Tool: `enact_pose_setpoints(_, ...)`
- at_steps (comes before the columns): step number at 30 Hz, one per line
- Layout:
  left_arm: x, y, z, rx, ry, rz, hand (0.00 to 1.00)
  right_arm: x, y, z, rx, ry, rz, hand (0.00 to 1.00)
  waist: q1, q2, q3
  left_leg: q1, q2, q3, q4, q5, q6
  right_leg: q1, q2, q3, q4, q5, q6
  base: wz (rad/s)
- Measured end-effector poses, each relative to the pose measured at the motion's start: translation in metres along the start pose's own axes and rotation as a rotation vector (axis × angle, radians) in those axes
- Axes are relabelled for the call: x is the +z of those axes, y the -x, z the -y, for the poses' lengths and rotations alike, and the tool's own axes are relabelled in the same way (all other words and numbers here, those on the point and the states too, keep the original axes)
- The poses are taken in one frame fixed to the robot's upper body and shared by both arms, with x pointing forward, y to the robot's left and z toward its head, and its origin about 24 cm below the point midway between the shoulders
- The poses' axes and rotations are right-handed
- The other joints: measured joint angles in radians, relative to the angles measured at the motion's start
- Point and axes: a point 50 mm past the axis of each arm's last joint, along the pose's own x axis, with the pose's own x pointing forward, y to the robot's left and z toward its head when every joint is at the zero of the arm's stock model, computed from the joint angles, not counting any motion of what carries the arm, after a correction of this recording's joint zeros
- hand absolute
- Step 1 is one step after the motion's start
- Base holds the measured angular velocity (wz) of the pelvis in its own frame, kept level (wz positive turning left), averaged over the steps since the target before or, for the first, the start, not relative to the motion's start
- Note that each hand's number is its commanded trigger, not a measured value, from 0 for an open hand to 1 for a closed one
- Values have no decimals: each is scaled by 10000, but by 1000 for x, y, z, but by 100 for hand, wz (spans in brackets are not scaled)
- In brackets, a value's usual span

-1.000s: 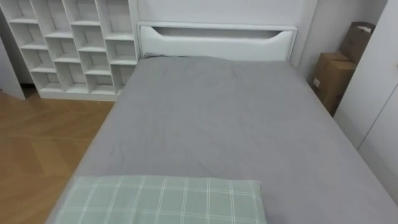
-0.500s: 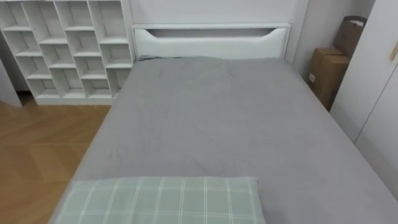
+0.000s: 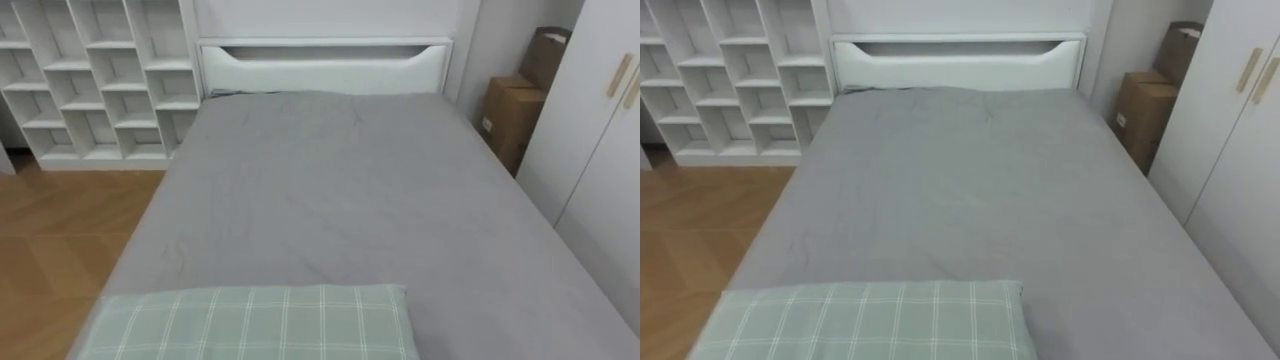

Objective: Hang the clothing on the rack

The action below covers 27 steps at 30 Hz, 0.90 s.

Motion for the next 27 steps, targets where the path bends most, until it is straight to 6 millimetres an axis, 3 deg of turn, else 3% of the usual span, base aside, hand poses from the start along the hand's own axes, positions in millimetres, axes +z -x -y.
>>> enact_pose_setpoints(13, 1, 0, 2, -101, -84, 25, 0, 1, 0, 0, 2, 35, 13, 0, 122, 176, 0, -10, 57, 164, -34, 2, -3, -103, 26, 117, -4, 0, 0, -3)
enact_pose_setpoints(27, 0, 0, 2, -92, -33, -14, 0, -2, 0, -1, 216, 165, -237, 0, 181, 55, 4, -67, 38, 162, -74, 4, -7, -177, 25, 111, 5, 0, 0, 0)
